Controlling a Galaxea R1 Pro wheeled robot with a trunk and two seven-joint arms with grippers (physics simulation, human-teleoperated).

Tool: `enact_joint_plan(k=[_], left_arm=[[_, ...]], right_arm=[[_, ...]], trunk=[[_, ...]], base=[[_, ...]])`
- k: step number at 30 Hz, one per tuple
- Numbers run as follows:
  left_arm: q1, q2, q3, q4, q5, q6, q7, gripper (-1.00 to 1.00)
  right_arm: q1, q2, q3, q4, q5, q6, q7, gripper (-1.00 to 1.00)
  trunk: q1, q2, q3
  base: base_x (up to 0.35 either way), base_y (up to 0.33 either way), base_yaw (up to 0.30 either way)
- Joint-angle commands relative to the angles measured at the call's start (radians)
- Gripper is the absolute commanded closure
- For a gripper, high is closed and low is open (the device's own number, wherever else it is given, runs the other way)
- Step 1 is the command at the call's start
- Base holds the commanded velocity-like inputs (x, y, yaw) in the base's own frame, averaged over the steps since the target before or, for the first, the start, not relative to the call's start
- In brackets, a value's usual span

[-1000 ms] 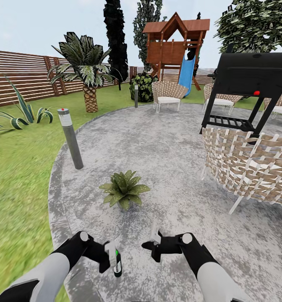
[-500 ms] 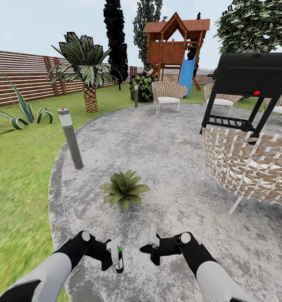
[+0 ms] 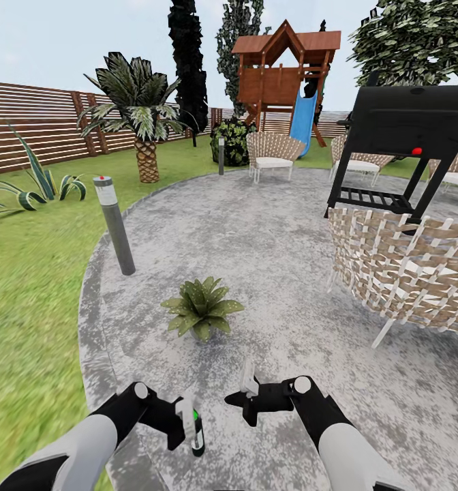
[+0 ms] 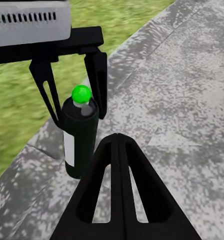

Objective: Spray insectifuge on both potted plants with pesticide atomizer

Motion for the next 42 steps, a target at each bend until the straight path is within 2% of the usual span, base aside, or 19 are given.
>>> enact_joint_plan(k=[1,5,9,13,24,34,35,38,42], left_arm=[[0.0,-0.002,0.008,-0.001,0.007,-0.005,-0.008,1.0],[0.0,-0.007,0.008,0.0,0.03,-0.007,-0.016,1.0],[0.0,-0.02,0.009,0.0,0.032,-0.009,-0.023,1.0],[0.0,-0.032,0.01,0.0,0.03,-0.008,-0.057,1.0],[0.0,-0.059,0.012,-0.013,0.03,-0.013,-0.061,1.0],[-0.002,-0.063,0.013,-0.017,0.032,-0.036,-0.061,1.0],[-0.003,-0.063,0.014,-0.017,0.034,-0.037,-0.061,1.0],[-0.007,-0.062,0.011,-0.017,0.086,-0.043,-0.067,1.0],[-0.009,-0.061,0.009,-0.017,0.101,-0.044,-0.085,1.0]], right_arm=[[-0.001,0.002,-0.009,-0.001,0.008,-0.004,0.005,1.0],[0.0,0.002,-0.009,-0.001,0.008,-0.004,0.004,1.0],[0.0,0.002,-0.008,0.0,0.009,-0.004,0.004,1.0],[0.0,0.002,-0.008,0.0,0.009,-0.004,0.003,1.0],[0.0,0.002,-0.009,0.002,0.009,-0.004,0.003,1.0],[0.0,0.002,-0.009,0.002,0.009,-0.004,0.003,1.0],[0.0,0.002,-0.009,0.002,0.009,-0.004,0.003,1.0],[0.0,0.002,-0.009,0.002,0.009,-0.004,0.003,1.0],[0.0,0.002,-0.008,0.002,0.009,-0.004,0.003,1.0]], trunk=[[0.0,0.0,-0.001],[0.0,0.0,-0.001],[0.0,0.0,-0.001],[0.0,0.0,-0.001],[0.0,0.0,-0.001],[0.0,0.0,-0.001],[0.0,0.0,-0.001],[0.0,0.0,-0.001],[0.0,0.0,-0.001]], base=[[0.0,0.0,0.0],[0.0,0.0,0.0],[0.0,0.0,0.0],[0.0,0.0,0.0],[0.0,0.0,0.0],[0.0,0.0,0.0],[0.0,0.0,0.0],[0.0,0.0,0.0],[0.0,0.0,0.0]])
